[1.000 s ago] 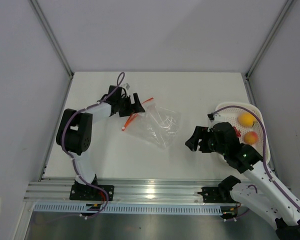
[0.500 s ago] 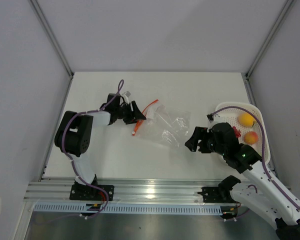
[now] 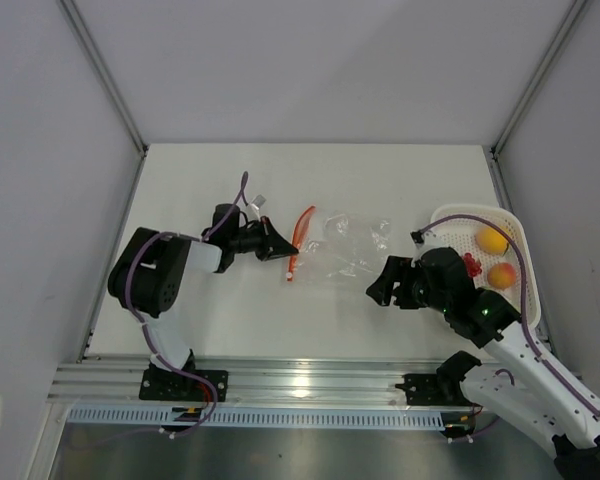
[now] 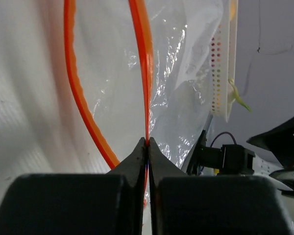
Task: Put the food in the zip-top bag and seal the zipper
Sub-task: Pick up the zipper food storage bag at the center of the board, then open the zipper of the food storage bag.
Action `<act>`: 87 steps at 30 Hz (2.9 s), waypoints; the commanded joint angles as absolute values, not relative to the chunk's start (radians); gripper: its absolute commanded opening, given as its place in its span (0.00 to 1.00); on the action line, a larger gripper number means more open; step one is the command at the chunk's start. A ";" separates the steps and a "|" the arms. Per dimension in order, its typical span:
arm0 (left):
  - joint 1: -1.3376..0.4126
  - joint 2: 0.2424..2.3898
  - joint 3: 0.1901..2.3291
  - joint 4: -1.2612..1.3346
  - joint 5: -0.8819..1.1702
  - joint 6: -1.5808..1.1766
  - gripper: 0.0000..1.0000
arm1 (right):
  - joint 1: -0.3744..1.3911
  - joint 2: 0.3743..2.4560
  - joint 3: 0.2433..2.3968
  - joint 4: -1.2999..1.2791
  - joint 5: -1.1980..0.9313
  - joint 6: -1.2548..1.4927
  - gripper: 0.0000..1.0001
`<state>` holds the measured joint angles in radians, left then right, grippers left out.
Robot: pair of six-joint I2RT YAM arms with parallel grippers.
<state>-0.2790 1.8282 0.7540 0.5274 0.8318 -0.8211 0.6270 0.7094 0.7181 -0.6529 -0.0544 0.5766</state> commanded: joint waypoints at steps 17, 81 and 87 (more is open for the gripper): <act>-0.873 1.126 0.687 0.084 0.120 -0.709 0.01 | 1.020 0.962 1.031 -0.733 0.437 0.772 0.67; -1.137 0.968 0.518 0.258 -0.173 -0.558 0.01 | 1.062 1.393 1.213 -0.723 0.371 0.877 0.21; -1.137 0.969 0.506 0.275 -0.166 -0.549 0.01 | 1.054 1.364 1.215 -0.745 0.365 0.870 0.24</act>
<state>-1.1305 0.9764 0.5179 0.2058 -0.1726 -0.5739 1.0618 1.4082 1.2152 -0.7502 0.3706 0.8642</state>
